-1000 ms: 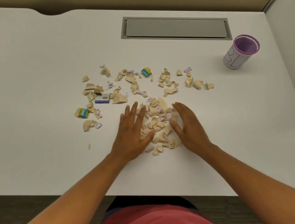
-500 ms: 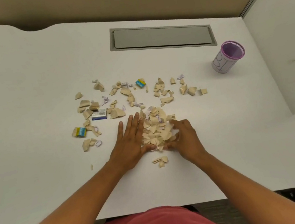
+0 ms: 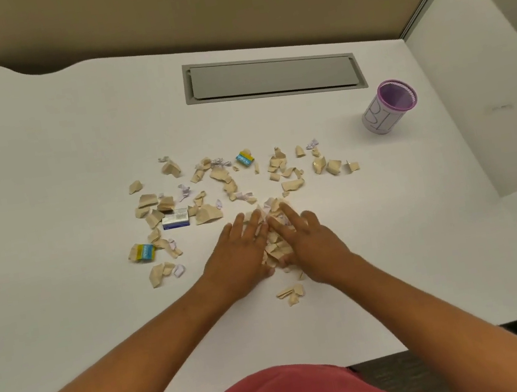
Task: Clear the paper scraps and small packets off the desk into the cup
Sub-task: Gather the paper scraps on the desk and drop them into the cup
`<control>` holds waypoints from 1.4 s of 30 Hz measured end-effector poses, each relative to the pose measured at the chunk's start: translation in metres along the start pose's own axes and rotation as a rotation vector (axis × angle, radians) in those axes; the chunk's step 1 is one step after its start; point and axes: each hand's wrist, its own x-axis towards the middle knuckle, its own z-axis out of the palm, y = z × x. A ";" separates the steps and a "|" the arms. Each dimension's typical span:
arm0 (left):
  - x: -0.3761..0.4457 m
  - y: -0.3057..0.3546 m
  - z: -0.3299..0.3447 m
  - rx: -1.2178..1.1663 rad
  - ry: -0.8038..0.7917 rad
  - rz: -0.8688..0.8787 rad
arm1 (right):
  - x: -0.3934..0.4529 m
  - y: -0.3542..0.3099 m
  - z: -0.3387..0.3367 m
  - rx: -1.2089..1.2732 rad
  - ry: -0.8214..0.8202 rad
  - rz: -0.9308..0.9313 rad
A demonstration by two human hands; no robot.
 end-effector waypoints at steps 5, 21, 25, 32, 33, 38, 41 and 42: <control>-0.007 0.014 0.000 -0.025 0.074 -0.035 | -0.014 -0.011 0.014 -0.005 0.122 0.041; 0.020 0.028 -0.043 -0.955 0.451 -0.565 | -0.001 0.064 -0.003 1.141 0.260 0.277; 0.039 0.058 -0.065 -1.267 0.483 -0.612 | -0.003 0.104 -0.022 1.638 0.064 0.306; 0.099 0.104 -0.088 -1.768 0.418 -0.592 | -0.004 0.202 -0.074 1.895 0.097 0.228; 0.109 0.108 -0.090 -1.809 0.414 -0.570 | -0.001 0.219 -0.085 1.879 0.149 0.217; 0.152 0.124 -0.106 -1.932 0.398 -0.491 | 0.031 0.297 -0.150 1.434 0.497 0.284; 0.172 0.130 -0.115 -1.936 0.387 -0.461 | 0.062 0.327 -0.171 0.886 0.560 0.313; 0.178 0.131 -0.117 -1.931 0.387 -0.474 | 0.074 0.332 -0.174 0.753 0.533 0.300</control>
